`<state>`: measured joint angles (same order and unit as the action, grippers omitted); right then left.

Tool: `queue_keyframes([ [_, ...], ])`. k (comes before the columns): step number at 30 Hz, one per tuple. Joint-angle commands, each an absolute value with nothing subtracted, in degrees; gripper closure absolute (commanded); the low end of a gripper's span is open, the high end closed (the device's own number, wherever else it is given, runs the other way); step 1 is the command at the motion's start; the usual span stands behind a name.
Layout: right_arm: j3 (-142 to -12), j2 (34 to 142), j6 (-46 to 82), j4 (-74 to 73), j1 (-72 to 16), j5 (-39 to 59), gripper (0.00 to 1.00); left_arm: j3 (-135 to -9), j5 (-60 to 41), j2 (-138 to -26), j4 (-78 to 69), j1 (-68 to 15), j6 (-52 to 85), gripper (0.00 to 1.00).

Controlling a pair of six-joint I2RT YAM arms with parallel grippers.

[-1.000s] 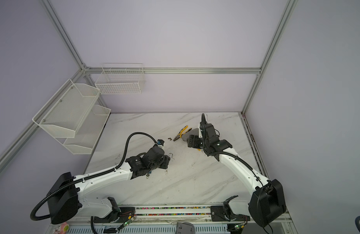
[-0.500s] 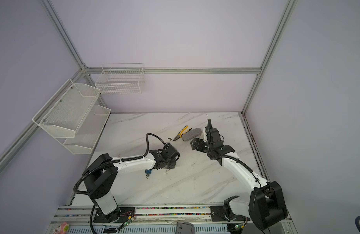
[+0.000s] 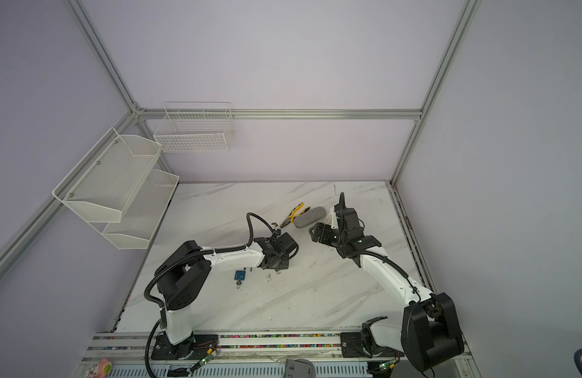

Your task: Unlock with the key

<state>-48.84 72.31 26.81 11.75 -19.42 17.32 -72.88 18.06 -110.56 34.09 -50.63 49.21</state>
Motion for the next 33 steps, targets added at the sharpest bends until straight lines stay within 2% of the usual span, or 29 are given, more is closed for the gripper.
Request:
queue_keyframes([
  [1, -48.3, 72.3, 27.0, 10.4, -19.1, 17.9, 0.15, -77.6, 18.6, -111.6, 34.8, -50.3, 50.8, 1.00],
  [5, -48.2, 72.4, 26.8, 10.4, -18.9, 18.0, 0.15, -77.4, 18.5, -112.2, 35.2, -50.2, 51.1, 0.99],
  [8, -47.9, 72.3, 26.8, 10.0, -18.7, 18.1, 0.15, -77.1, 18.5, -112.2, 35.2, -50.1, 51.5, 0.90],
  [12, -47.8, 72.1, 27.1, 9.4, -18.4, 18.6, 0.15, -77.2, 18.4, -111.5, 35.2, -50.2, 51.7, 0.72],
  [23, -47.5, 70.0, 27.6, 8.6, -17.7, 17.8, 0.15, -77.3, 18.1, -104.2, 35.2, -50.1, 50.0, 0.50],
  [26, -48.0, 68.8, 27.7, 8.4, -17.3, 16.2, 0.15, -76.4, 19.3, -99.3, 36.0, -49.8, 48.9, 0.37],
  [28, -48.9, 68.2, 27.0, 8.4, -16.7, 14.3, 0.15, -75.1, 20.4, -94.7, 36.2, -49.0, 47.7, 0.24],
  [31, -50.0, 67.2, 27.2, 8.2, -15.1, 8.9, 0.14, -72.1, 25.8, -86.9, 36.8, -47.4, 45.5, 0.09],
  [33, -49.9, 66.2, 28.0, 6.9, -13.9, 3.7, 0.10, -69.5, 31.1, -81.7, 37.1, -45.4, 43.3, 0.00],
])
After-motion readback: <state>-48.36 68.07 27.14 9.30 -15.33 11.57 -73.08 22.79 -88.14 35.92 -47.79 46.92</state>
